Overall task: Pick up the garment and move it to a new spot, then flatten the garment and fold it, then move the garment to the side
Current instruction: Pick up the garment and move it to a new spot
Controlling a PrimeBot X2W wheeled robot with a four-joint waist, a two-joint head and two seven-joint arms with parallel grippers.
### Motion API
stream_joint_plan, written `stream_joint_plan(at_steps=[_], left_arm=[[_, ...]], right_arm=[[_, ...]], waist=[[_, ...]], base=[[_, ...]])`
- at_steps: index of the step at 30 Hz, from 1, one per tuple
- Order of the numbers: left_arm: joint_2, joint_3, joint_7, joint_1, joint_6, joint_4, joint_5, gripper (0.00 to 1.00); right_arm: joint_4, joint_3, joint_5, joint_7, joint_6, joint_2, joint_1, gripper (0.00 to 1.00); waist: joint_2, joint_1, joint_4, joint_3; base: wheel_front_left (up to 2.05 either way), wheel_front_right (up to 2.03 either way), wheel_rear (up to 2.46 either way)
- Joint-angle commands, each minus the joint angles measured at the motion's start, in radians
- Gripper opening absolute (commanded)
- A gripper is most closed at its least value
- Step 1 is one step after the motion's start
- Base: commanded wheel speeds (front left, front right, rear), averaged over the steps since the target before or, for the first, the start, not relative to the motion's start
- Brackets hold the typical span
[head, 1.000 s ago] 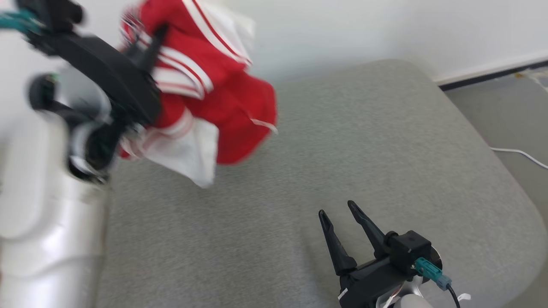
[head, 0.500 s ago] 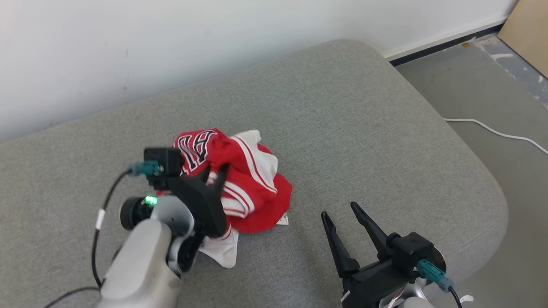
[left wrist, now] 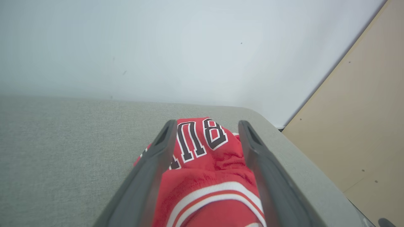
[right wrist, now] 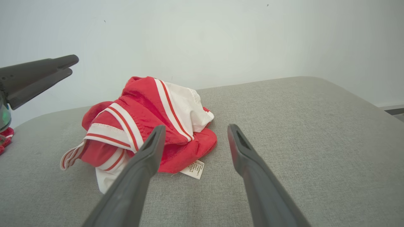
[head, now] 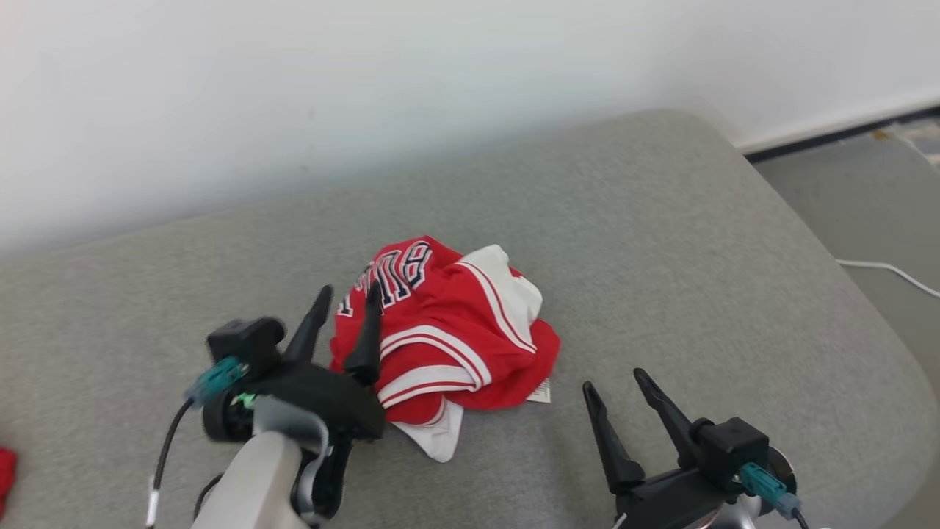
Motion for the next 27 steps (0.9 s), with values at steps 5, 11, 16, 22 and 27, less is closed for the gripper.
stream_joint_plan(at_steps=[5, 11, 16, 22, 27], left_arm=[[0.059, 0.057, -0.038, 0.118, 0.039, -0.093, 0.046, 1.00], [0.093, 0.155, -0.040, 0.292, 0.056, -0.268, 0.140, 1.00], [0.092, 0.221, -0.040, 0.424, 0.045, -0.357, 0.214, 1.00], [0.102, 0.248, -0.041, 0.547, 0.056, -0.405, 0.302, 1.00], [0.100, 0.276, -0.041, 0.601, 0.062, -0.419, 0.313, 1.00]], right_arm=[[-0.018, -0.051, -0.023, 0.010, -0.002, -0.002, 0.047, 1.00], [-0.025, -0.117, -0.036, 0.007, -0.002, -0.002, 0.097, 1.00], [-0.016, -0.153, -0.041, 0.003, -0.002, -0.002, 0.124, 1.00], [-0.005, -0.168, -0.046, 0.004, -0.002, -0.002, 0.137, 1.00], [0.006, -0.169, -0.043, 0.004, -0.002, -0.002, 0.137, 1.00]], waist=[[0.0000, 0.0000, 0.125, -0.092], [0.0000, 0.0000, 0.200, -0.123], [0.0000, 0.0000, 0.240, -0.138], [0.0000, 0.0000, 0.251, -0.144], [0.0000, 0.0000, 0.243, -0.142]], base=[[0.00, 0.00, 0.00], [0.00, 0.00, 0.00], [0.00, 0.00, 0.00], [0.00, 0.00, 0.00], [0.00, 0.00, 0.00]])
